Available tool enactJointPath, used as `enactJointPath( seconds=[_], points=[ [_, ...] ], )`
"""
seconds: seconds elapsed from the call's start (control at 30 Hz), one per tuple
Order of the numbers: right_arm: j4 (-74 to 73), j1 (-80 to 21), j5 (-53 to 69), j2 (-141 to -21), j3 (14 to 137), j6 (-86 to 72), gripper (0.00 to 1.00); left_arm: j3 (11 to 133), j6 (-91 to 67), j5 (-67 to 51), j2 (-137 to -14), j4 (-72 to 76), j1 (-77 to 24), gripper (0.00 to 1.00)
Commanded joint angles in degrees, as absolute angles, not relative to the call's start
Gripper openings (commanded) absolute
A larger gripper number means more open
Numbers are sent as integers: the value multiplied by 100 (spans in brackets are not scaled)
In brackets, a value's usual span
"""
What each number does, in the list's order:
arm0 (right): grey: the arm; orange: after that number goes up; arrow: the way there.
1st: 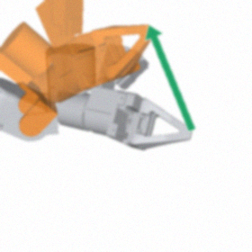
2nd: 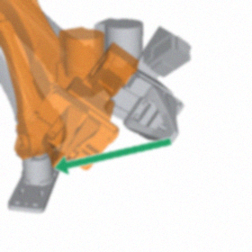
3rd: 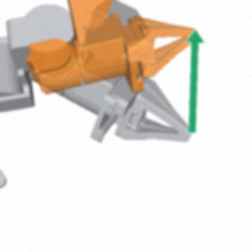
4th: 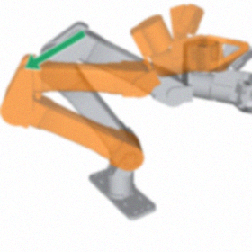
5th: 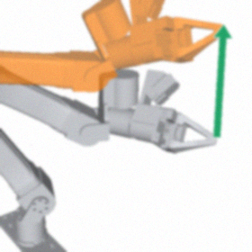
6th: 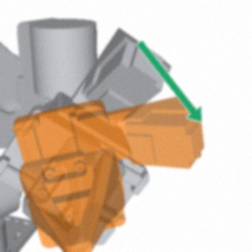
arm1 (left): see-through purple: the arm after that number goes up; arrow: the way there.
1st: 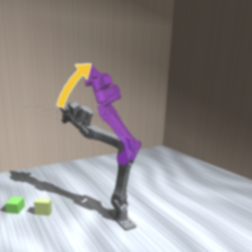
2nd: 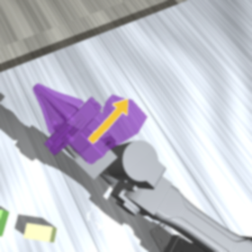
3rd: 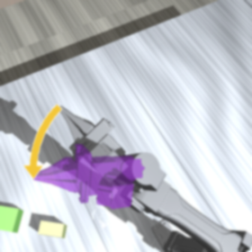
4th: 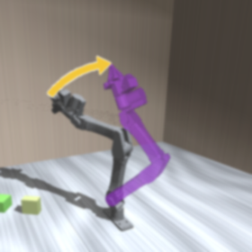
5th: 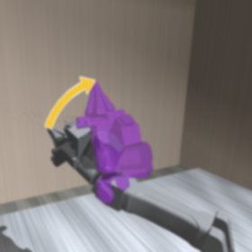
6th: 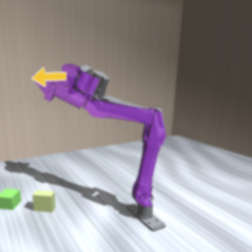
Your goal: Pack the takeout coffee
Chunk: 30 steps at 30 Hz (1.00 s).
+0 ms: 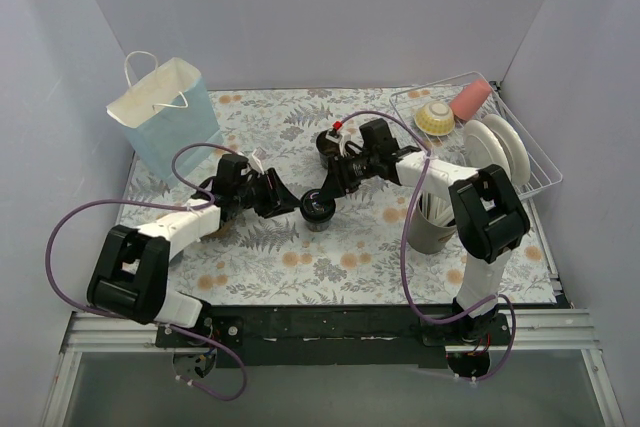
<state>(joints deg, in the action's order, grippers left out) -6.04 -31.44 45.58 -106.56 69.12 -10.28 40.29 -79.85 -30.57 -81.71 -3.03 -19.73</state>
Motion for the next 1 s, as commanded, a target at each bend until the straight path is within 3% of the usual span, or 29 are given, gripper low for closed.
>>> enactJointPath(
  seconds=[0.0, 0.13, 0.33, 0.43, 0.97],
  points=[
    [-1169, -3243, 3551, -11110, 6311, -598, 35, 3463, -8051, -2304, -8209, -1010, -2144, 36],
    [-1178, -3243, 3822, -11171, 6345, -283, 35, 3410, -8130, -2336, -7937, -1028, -2162, 37],
    [-1801, -3278, 4262, -11364, 6846, 394, 35, 4349, -7797, -2690, -7567, -1511, -2153, 51],
    [-1986, -3287, 4385, -11399, 6926, 536, 35, 4842, -7480, -2654, -7620, -1810, -2092, 53],
    [-2162, -3322, 4438, -11426, 7207, 580, 35, 4755, -6926, -3190, -8086, -1688, -1969, 45]
  ],
)
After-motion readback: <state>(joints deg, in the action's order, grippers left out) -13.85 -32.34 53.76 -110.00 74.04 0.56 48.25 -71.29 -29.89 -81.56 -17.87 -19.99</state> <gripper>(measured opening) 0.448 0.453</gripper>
